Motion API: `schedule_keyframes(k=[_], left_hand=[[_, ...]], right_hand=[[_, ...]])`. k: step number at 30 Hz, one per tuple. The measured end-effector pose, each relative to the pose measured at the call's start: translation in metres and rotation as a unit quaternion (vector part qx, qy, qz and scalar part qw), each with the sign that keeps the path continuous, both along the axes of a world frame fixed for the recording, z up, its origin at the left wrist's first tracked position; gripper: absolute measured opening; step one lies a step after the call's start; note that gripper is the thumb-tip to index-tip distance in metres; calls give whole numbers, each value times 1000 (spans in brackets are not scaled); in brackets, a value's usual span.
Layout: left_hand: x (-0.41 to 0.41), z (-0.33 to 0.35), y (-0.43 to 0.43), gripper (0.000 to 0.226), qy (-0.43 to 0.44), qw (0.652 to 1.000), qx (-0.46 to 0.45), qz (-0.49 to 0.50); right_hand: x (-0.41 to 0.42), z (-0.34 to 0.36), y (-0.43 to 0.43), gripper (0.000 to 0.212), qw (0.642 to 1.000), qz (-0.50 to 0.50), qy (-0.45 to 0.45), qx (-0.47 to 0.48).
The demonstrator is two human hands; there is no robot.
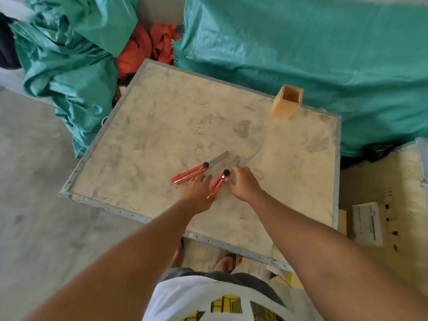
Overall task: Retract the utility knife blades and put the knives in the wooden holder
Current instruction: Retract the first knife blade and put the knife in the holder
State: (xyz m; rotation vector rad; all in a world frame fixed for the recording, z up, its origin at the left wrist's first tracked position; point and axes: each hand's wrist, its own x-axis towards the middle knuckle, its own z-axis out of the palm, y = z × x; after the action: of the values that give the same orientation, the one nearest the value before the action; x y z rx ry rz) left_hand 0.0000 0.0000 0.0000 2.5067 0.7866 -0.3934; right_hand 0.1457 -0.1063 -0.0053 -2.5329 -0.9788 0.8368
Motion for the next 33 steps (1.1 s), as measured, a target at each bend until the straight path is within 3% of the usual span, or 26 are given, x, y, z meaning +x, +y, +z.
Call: schedule_keyframes(k=[9, 12, 21, 29, 33], left_hand=[[-16, -36, -17, 61, 7, 999, -30, 41], [-15, -40, -18, 50, -18, 998, -32, 52], [-24, -45, -16, 58, -78, 991, -90, 61], [-49, -5, -15, 54, -131, 971, -197, 22], [-67, 20, -7, 54, -171, 952, -249, 45]], right_hand=[[-22, -20, 1, 62, 996, -66, 52, 10], [-21, -21, 4, 54, 991, -106, 69, 40], [-20, -23, -4, 25, 946, -270, 144, 109], [-29, 9, -23, 13, 902, -322, 217, 190], [-35, 43, -15, 6, 894, -300, 236, 234]])
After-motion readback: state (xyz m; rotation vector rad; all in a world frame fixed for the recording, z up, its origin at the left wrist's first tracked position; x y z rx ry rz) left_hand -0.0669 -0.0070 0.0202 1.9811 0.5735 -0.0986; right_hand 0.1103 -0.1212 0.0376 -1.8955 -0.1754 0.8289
